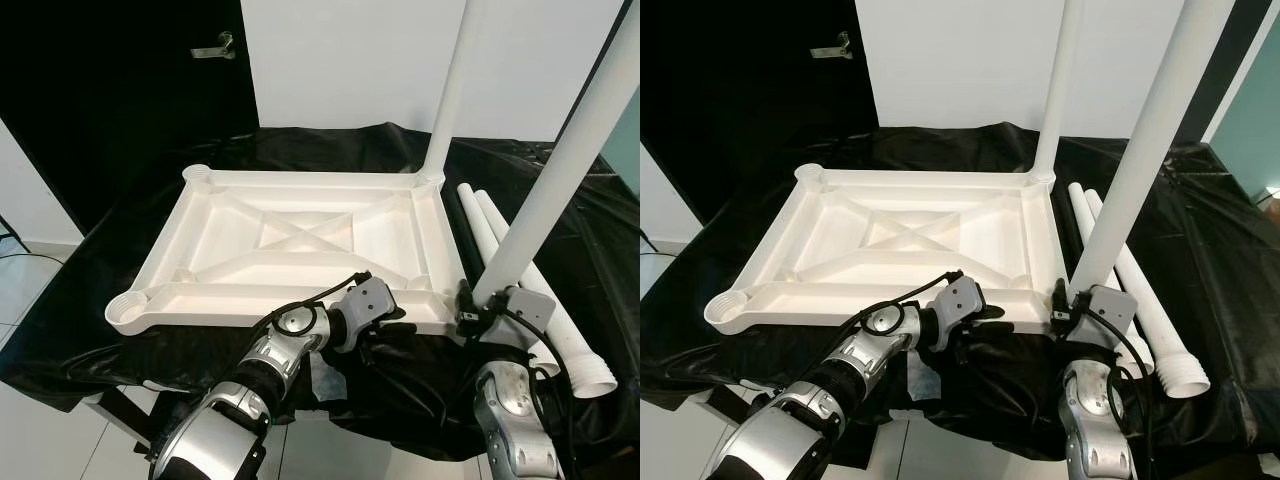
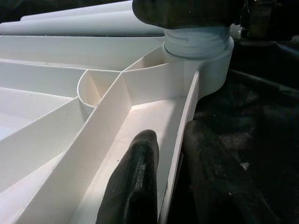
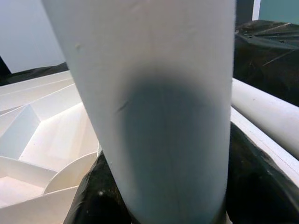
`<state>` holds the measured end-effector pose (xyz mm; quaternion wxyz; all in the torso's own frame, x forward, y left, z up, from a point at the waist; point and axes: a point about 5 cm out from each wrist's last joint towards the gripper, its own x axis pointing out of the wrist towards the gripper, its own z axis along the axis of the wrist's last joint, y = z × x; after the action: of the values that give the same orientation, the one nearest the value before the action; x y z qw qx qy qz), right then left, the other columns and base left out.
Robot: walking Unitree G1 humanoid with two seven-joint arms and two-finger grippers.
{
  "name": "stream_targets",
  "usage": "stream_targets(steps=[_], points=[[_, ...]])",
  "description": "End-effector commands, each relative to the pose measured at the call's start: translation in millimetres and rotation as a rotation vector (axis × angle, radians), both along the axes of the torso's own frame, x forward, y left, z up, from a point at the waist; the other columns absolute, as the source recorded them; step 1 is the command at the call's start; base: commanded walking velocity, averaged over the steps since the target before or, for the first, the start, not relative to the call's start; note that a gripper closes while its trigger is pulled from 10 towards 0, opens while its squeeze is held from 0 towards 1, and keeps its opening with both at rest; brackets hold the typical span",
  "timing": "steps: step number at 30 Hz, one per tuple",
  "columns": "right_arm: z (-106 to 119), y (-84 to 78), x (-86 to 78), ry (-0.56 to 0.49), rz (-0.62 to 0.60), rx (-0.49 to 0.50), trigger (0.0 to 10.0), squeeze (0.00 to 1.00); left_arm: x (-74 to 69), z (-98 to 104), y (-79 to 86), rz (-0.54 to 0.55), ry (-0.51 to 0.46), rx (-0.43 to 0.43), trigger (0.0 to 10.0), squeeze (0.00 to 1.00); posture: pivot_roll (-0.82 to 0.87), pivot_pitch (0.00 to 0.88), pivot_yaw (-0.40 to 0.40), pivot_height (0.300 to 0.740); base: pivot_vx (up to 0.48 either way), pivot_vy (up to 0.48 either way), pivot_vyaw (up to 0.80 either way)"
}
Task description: Building children table
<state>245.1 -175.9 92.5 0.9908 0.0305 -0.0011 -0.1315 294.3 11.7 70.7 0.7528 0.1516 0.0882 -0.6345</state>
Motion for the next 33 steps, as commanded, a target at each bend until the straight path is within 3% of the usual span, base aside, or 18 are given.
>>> stream_targets(steps=[1,2,4,5,12,13,20,22,23,25,27,28,29,31,32,33], points=[[-22.0,-5.4,-2.7,0.117,-0.057,0.054,5.7,0.0,-26.2,-43.0,13.0,-0.047,0.172,0.14,10.0,0.0,-0.11,0.0,0.035,0.74,0.0,0.0,0.0],[-21.1,-1.5,-0.8,0.114,-0.027,0.042,10.0,0.0,-26.4,-43.3,13.6,-0.047,0.173,0.141,10.0,0.0,-0.11,0.0,0.035,0.74,0.0,0.0,0.0],[-20.1,1.1,0.7,0.111,-0.009,0.024,10.0,0.0,-26.5,-43.5,13.9,-0.047,0.173,0.142,10.0,0.0,-0.11,0.0,0.035,0.74,0.0,0.0,0.0],[-13.9,4.5,3.4,0.074,0.051,0.011,10.0,1.0,-26.5,-43.6,14.3,-0.045,0.174,0.142,10.0,0.0,-0.12,0.0,0.036,0.74,0.0,0.0,0.0],[-9.2,7.2,5.2,0.052,0.109,-0.016,10.0,1.0,-26.4,-43.6,14.2,-0.045,0.176,0.142,10.0,0.0,-0.12,0.0,0.037,0.74,0.0,0.0,0.0],[-9.1,11.0,4.2,0.049,0.164,-0.044,10.0,0.0,-26.9,-43.8,13.4,-0.045,0.177,0.142,10.0,0.0,-0.13,0.0,0.034,0.74,0.0,0.0,0.0],[-10.2,18.0,-0.1,0.047,0.293,-0.101,10.0,0.0,-27.3,-43.6,11.6,-0.045,0.179,0.137,10.0,0.0,-0.13,0.0,0.033,0.74,0.0,0.0,0.0],[-11.2,13.2,-3.9,0.087,0.518,-0.153,10.0,0.0,-27.7,-44.0,11.9,-0.045,0.182,0.136,10.0,0.0,-0.14,0.0,0.04,0.74,0.0,0.0,0.0],[-11.2,13.2,-3.9,0.087,0.518,-0.153,10.0,0.0,-27.7,-44.0,11.9,-0.045,0.182,0.136,10.0,0.0,-0.14,0.0,0.04,0.74,0.0,0.0,0.0],[-9.0,0.4,-5.3,0.132,0.656,-0.195,10.0,0.0,-27.8,-44.4,12.8,-0.047,0.184,0.138,10.0,0.0,-0.14,0.0,0.045,0.74,0.0,0.0,0.0],[-6.8,-6.3,-5.0,0.143,0.686,-0.211,10.0,0.0,-27.8,-44.4,12.9,-0.049,0.183,0.139,10.0,0.0,-0.14,0.0,0.045,0.74,0.0,0.0,0.0],[-3.5,-13.5,-4.5,0.149,0.714,-0.237,5.7,0.0,-27.7,-44.0,12.5,-0.05,0.182,0.139,10.0,0.0,-0.15,0.0,0.046,0.74,0.0,0.0,0.0],[-0.1,-19.7,-4.4,0.154,0.746,-0.255,0.7,0.0,-27.3,-43.4,11.7,-0.052,0.18,0.139,10.0,0.0,-0.15,0.0,0.047,0.74,0.0,0.0,0.0],[-0.1,-19.7,-4.4,0.154,0.746,-0.255,0.7,0.0,-27.3,-43.4,11.7,-0.052,0.18,0.139,10.0,0.0,-0.15,0.0,0.047,0.74,0.0,0.0,0.0],[2.5,-24.4,-6.5,0.177,0.812,-0.269,0.0,0.0,-26.7,-42.5,10.5,-0.054,0.178,0.137,10.0,0.0,-0.15,0.0,0.047,0.74,0.0,0.0,0.0],[2.5,-24.4,-6.5,0.177,0.812,-0.269,0.0,0.0,-26.7,-42.5,10.5,-0.054,0.178,0.137,10.0,0.0,-0.15,0.0,0.047,0.74,0.0,0.0,0.0]])
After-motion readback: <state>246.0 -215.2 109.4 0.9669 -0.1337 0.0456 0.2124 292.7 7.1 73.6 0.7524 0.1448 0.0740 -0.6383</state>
